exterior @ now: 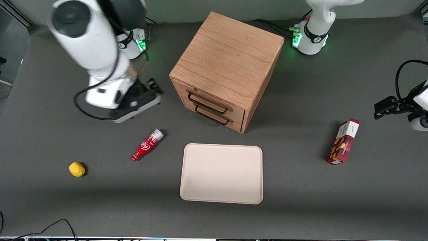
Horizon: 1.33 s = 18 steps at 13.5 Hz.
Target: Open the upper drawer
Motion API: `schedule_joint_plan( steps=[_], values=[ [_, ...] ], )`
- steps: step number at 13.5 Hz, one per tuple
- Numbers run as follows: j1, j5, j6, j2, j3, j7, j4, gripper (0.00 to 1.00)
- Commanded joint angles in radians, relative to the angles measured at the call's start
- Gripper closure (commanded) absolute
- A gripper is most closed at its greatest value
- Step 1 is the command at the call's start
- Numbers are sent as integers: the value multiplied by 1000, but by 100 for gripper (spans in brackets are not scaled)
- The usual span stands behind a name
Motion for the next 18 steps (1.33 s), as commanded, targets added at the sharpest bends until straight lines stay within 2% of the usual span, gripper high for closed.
schedule_joint_plan(
  steps=[1, 4, 8, 14, 18],
  values=[
    [53, 12, -1, 72, -14, -96, 51, 0],
    [68, 135, 56, 126, -13, -168, 51, 0],
    [65, 255, 100, 174, -13, -297, 43, 0],
    [67, 318, 186, 194, -11, -448, -32, 0],
    [67, 318, 235, 194, 26, -455, -84, 0]
  ],
)
